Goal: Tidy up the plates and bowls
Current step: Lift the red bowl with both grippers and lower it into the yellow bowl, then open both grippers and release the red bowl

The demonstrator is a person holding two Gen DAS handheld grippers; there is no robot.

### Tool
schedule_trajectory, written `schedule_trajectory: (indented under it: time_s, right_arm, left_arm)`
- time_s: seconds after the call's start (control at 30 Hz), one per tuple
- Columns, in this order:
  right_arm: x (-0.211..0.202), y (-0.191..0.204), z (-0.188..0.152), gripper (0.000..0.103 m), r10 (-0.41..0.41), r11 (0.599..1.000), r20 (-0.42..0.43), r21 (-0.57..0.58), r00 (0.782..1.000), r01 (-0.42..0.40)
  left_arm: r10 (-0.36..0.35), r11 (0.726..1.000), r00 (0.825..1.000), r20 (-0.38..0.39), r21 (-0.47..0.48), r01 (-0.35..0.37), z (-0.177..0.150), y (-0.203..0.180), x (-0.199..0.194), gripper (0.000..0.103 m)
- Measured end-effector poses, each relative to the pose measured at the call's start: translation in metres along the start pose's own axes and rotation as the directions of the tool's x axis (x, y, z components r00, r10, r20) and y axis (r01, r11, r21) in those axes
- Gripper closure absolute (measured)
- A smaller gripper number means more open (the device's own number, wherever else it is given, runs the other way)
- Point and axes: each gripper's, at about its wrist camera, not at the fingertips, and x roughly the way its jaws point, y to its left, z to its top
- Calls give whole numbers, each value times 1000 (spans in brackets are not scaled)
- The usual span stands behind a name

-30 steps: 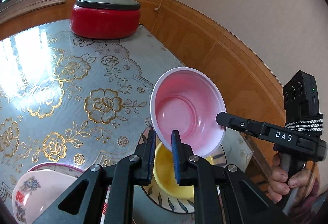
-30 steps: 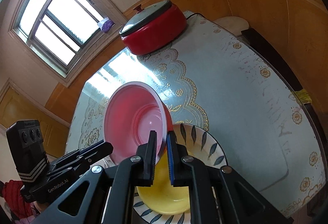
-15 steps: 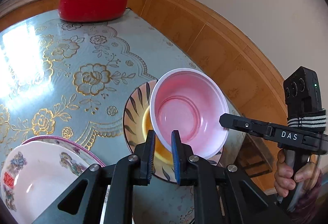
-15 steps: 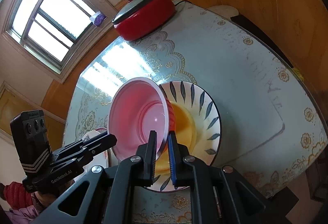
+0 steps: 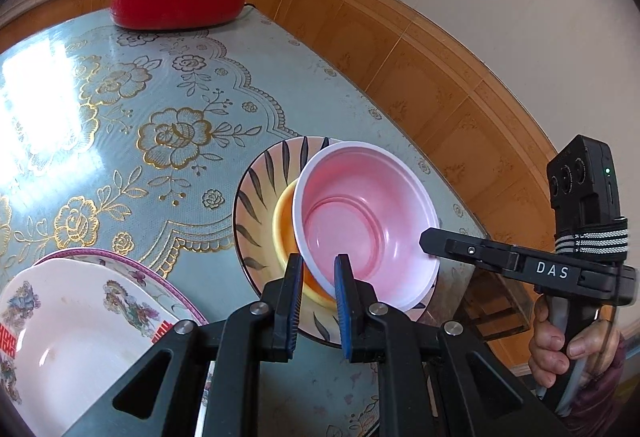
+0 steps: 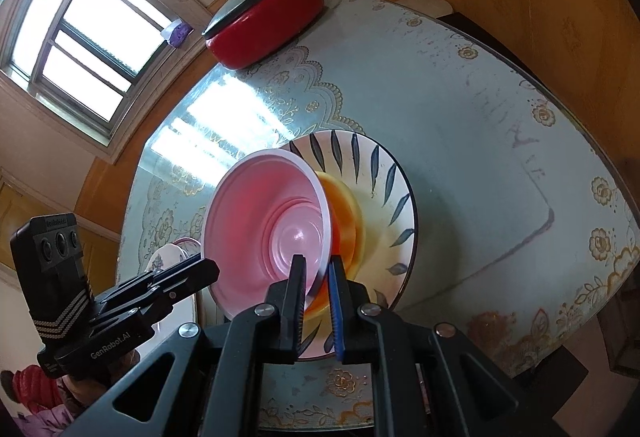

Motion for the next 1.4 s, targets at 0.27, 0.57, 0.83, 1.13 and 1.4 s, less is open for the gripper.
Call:
schedule_trajectory:
  time_s: [0.27, 0.57, 0.83, 1.13, 1.4]
  right_arm:
    - [4, -2, 1, 92, -19, 1000, -7, 8, 1000, 19]
    - [7, -8, -1, 84, -27, 999, -14, 27, 1000, 27]
    - [2, -3, -2, 86, -84, 996, 23, -24, 996, 85]
    - [0, -7, -4, 85, -76, 997, 19, 5, 997, 76]
    - [-19, -15, -6, 85, -46, 999, 77, 33, 996, 43]
  left_arm:
    - [12, 1000, 1000, -19, -8, -12, -1, 3, 10, 88]
    - [18, 1000, 1000, -15, -10, -18, -1, 3, 11, 85]
    - [34, 999, 999, 2, -8, -34, -1, 6, 5, 80]
    - [43, 999, 999, 22, -6, -43, -1, 5, 0, 80]
    - [49, 999, 998, 44, -3, -49, -2, 8, -9, 80]
